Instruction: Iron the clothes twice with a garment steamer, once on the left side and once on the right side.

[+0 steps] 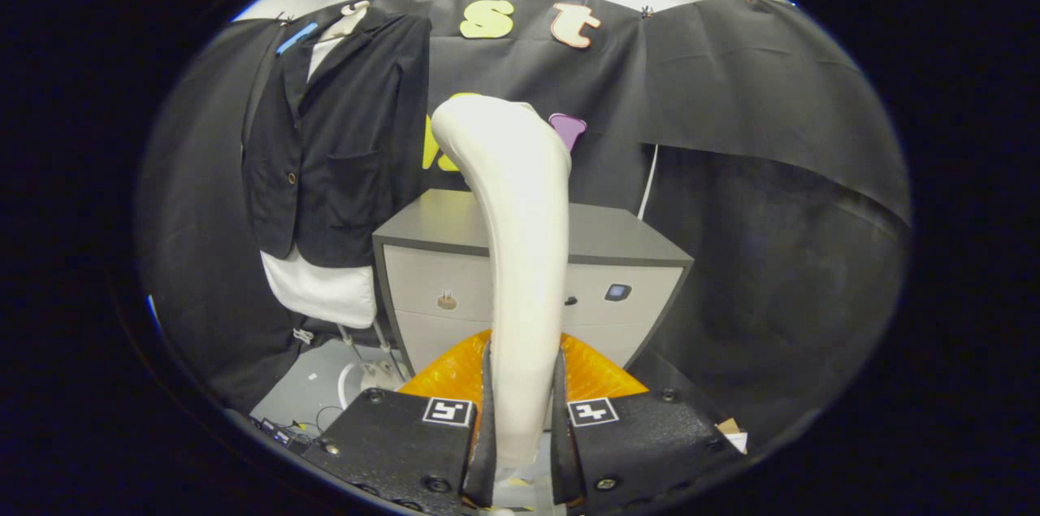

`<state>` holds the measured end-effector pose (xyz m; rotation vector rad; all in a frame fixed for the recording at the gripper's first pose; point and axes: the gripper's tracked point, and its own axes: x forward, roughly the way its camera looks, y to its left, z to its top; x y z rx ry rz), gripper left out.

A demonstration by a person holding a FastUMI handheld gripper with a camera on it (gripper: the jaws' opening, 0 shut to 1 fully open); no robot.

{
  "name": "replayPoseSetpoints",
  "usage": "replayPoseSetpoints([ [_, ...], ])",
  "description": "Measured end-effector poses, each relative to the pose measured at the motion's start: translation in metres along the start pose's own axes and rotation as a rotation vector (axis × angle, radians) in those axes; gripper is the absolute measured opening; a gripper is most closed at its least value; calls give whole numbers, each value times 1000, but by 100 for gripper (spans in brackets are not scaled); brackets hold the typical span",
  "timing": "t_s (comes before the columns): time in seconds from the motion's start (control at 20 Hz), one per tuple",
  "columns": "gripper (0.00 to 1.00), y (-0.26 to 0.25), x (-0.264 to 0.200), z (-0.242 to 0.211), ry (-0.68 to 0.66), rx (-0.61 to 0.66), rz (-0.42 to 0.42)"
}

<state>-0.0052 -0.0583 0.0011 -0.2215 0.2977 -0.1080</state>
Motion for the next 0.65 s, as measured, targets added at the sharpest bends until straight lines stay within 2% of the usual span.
replayPoseSetpoints([
  [0.65,30,3,10,-10,29,3,-10],
])
